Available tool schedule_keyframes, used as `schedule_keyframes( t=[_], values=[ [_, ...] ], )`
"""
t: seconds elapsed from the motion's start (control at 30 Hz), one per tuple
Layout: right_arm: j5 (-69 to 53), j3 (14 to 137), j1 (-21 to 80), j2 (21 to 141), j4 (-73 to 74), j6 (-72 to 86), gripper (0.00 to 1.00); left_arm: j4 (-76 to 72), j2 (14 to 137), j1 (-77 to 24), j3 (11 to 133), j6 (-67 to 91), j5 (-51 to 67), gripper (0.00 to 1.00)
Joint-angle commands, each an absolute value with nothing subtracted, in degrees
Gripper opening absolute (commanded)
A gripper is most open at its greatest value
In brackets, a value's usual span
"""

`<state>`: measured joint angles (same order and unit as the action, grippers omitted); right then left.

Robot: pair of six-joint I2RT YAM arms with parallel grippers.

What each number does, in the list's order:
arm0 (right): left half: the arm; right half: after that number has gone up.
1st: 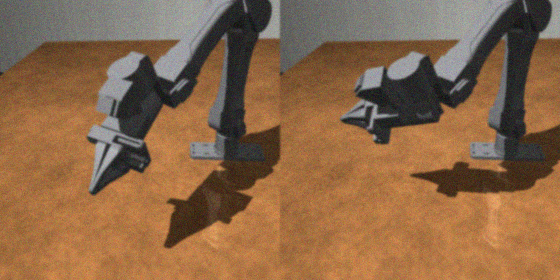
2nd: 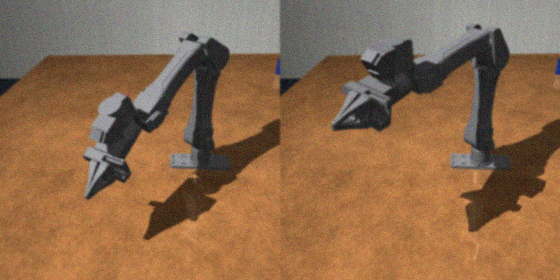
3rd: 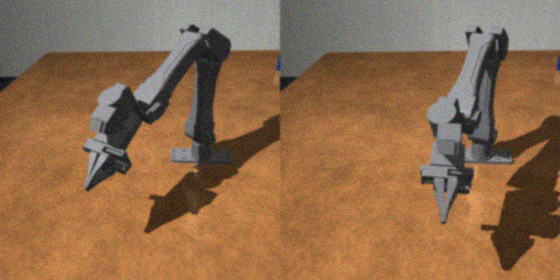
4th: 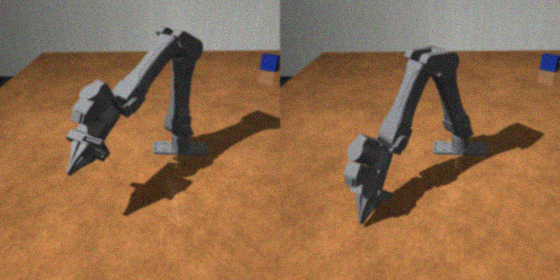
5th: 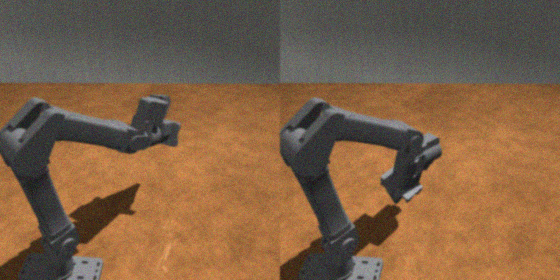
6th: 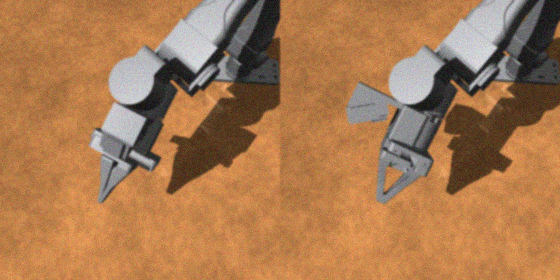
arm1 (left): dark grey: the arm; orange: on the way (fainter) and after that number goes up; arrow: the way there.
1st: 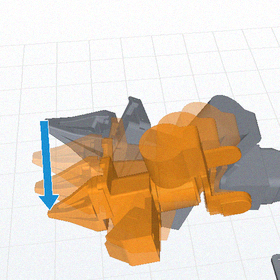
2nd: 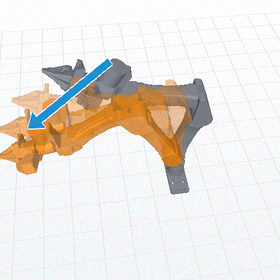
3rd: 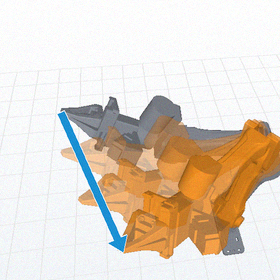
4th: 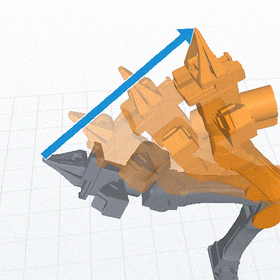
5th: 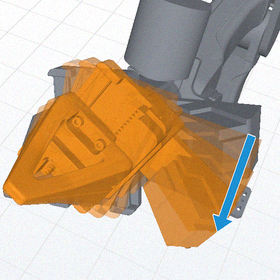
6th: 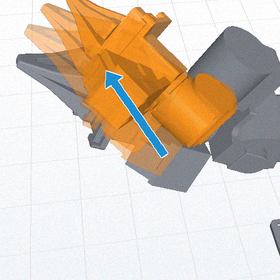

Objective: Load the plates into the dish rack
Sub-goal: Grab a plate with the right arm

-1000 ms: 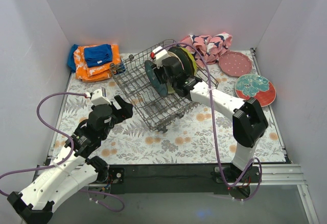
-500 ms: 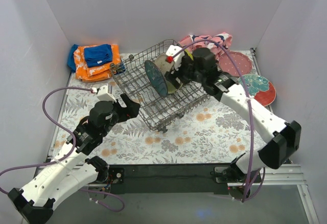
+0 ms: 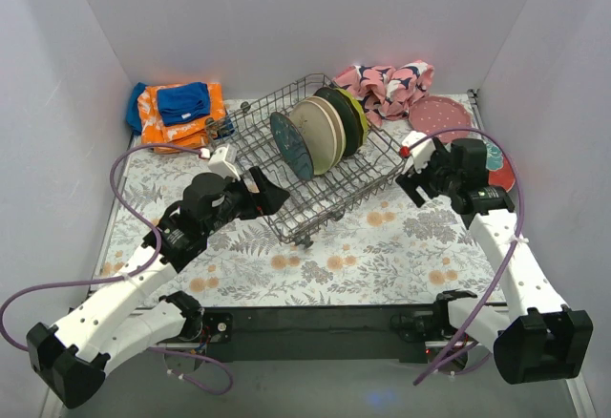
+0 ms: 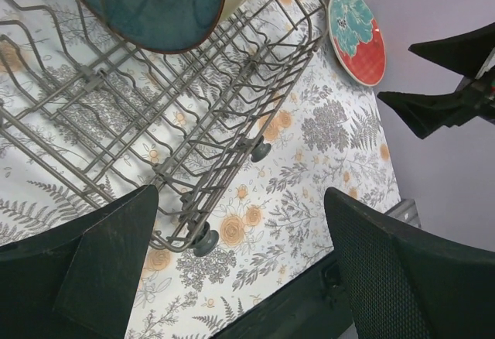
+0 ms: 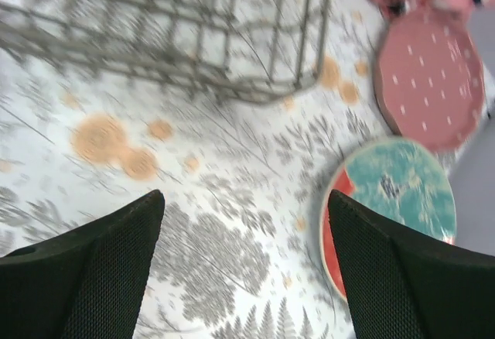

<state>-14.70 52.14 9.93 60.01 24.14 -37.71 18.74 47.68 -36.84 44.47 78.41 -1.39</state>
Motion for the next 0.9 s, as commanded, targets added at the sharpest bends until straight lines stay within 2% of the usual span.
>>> schedule_keyframes(
  t=[0.0,0.07,0.23,0.33,0.73,0.87],
  values=[
    [-12.92,47.29,-1.03,58.62,23.91,-46.65,0.92,16.88,49.04,-36.56,47.20,78.66,3.51,0.87],
    [-13.97,46.24,-6.38,59.94,23.82,-51.56,0.91,16.26,49.04,-36.56,47.02,78.92,4.04,0.87],
    [-10.91,43.07,-11.60,66.08,19.44,-61.59,0.91,15.73,48.78,-36.56,46.32,79.45,5.36,0.87],
    [-7.21,40.79,-11.87,70.20,12.84,-68.70,0.91,15.64,48.87,-36.56,46.05,79.63,5.71,0.87],
    [-0.26,35.69,-11.87,83.31,-9.38,-78.47,0.85,15.82,50.18,-36.56,46.41,79.54,5.71,0.87],
    [1.30,34.72,-11.87,85.95,-12.56,-79.54,0.82,15.82,51.24,-36.56,47.11,79.45,5.80,0.87]
  ],
)
